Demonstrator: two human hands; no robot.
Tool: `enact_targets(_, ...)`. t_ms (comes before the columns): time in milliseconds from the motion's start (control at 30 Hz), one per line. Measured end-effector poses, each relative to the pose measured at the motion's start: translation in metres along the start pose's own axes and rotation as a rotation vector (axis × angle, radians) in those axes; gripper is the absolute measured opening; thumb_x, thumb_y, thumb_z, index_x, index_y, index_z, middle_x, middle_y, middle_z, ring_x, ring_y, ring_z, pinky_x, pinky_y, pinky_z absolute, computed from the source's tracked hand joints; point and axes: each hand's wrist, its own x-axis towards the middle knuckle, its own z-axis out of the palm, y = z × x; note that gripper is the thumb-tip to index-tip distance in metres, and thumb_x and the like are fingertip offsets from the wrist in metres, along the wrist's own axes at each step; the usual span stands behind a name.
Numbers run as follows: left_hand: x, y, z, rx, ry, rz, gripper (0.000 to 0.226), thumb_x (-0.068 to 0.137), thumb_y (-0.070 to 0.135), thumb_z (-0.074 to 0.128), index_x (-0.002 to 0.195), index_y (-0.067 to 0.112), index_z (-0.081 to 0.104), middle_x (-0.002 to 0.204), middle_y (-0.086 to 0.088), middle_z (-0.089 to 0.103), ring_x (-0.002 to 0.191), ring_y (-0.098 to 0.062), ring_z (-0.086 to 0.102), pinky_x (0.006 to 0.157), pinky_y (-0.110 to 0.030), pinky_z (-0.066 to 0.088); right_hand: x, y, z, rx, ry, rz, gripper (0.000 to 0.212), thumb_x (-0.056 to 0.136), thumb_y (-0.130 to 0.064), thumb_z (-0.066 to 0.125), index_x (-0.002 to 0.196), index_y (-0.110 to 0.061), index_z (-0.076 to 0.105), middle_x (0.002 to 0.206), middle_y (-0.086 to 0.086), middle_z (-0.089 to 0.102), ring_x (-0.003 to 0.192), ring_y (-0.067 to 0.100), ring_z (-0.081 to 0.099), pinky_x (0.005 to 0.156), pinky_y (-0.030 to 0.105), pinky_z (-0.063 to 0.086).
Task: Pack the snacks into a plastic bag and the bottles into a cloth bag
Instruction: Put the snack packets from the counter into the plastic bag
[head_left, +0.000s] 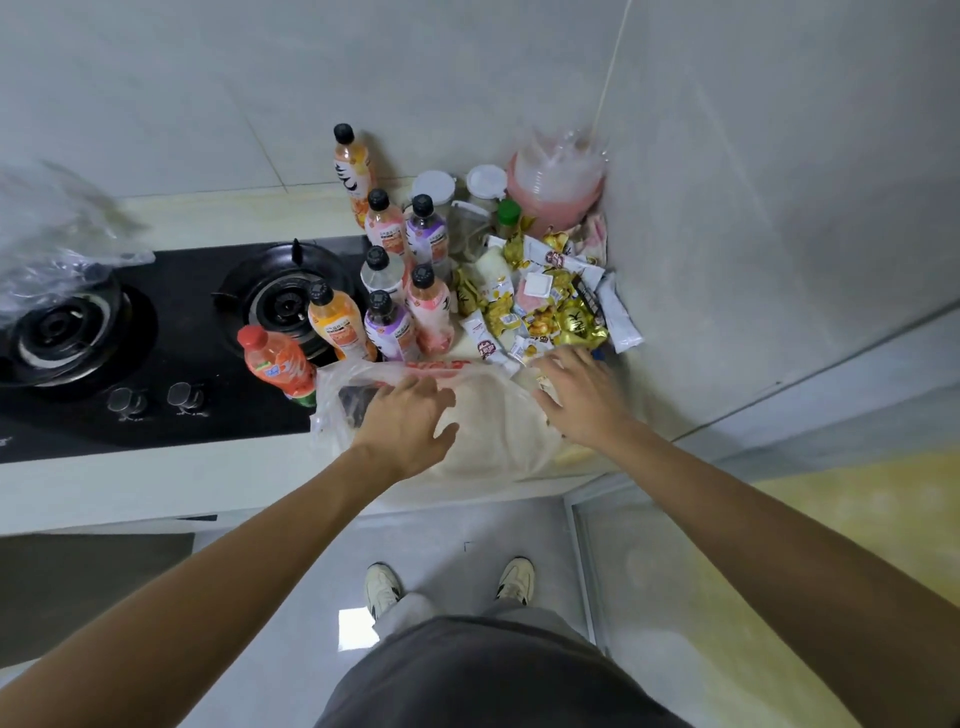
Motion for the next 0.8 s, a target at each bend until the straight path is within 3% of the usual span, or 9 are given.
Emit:
enact_targets(167, 0.035, 0.034, 0.001, -0.166, -0.01, -0.013, 0.044, 0.096, 0.044, 0.057, 0.135, 0.024, 0.057, 0.132, -0.003, 0.06, 0.126, -0.027, 0.054, 0.096, -0.041, 0.05, -0.01, 0.035, -0.002, 0.074, -0.027, 0.201, 0.043, 0.095, -0.035, 0.064, 0.134, -0.017, 0.058, 0.129, 0.008, 0.057, 0.119, 0.034, 0.055, 0.093, 0.048, 0.052)
enact_targets(433, 0.108, 0.061, -0.012, -0.294, -0.017, -0.068, 0.048, 0.098, 0.043, 0.056, 0.14, 0.022, 0.048, 0.124, -0.008, 0.058, 0.114, -0.033, 0.059, 0.085, -0.046, 0.054, 0.021, 0.056, -0.016, 0.079, 0.083, 0.221, 0.039, 0.093, -0.028, 0.067, 0.126, -0.011, 0.055, 0.127, 0.012, 0.054, 0.12, 0.034, 0.053, 0.092, 0.048, 0.052)
enact_targets(600, 0.167, 0.07, -0.021, -0.257, -0.035, -0.037, 0.056, 0.099, 0.04, 0.054, 0.151, 0.032, 0.036, 0.134, -0.009, 0.055, 0.122, -0.03, 0.055, 0.088, -0.043, 0.051, 0.064, 0.061, -0.021, 0.16, 0.116, 0.327, 0.055, 0.092, -0.026, 0.07, 0.14, -0.01, 0.048, 0.137, 0.013, 0.054, 0.133, 0.033, 0.049, 0.107, 0.048, 0.049)
enact_targets(700, 0.201, 0.083, -0.012, -0.301, -0.061, -0.061, 0.052, 0.098, 0.039, 0.054, 0.146, 0.02, 0.044, 0.132, -0.012, 0.057, 0.12, -0.033, 0.056, 0.089, -0.044, 0.051, 0.078, 0.07, -0.014, 0.169, 0.1, 0.371, 0.049, 0.096, -0.027, 0.061, 0.141, -0.011, 0.05, 0.14, 0.012, 0.056, 0.134, 0.033, 0.047, 0.111, 0.047, 0.044)
enact_targets(800, 0.224, 0.088, 0.005, -0.379, -0.082, -0.093, 0.044, 0.095, 0.037, 0.059, 0.131, 0.012, 0.051, 0.121, -0.011, 0.06, 0.11, -0.032, 0.06, 0.079, -0.041, 0.051, 0.089, 0.077, -0.007, 0.174, 0.095, 0.393, 0.04, 0.099, -0.026, 0.059, 0.136, -0.011, 0.055, 0.137, 0.013, 0.06, 0.129, 0.035, 0.05, 0.105, 0.048, 0.048)
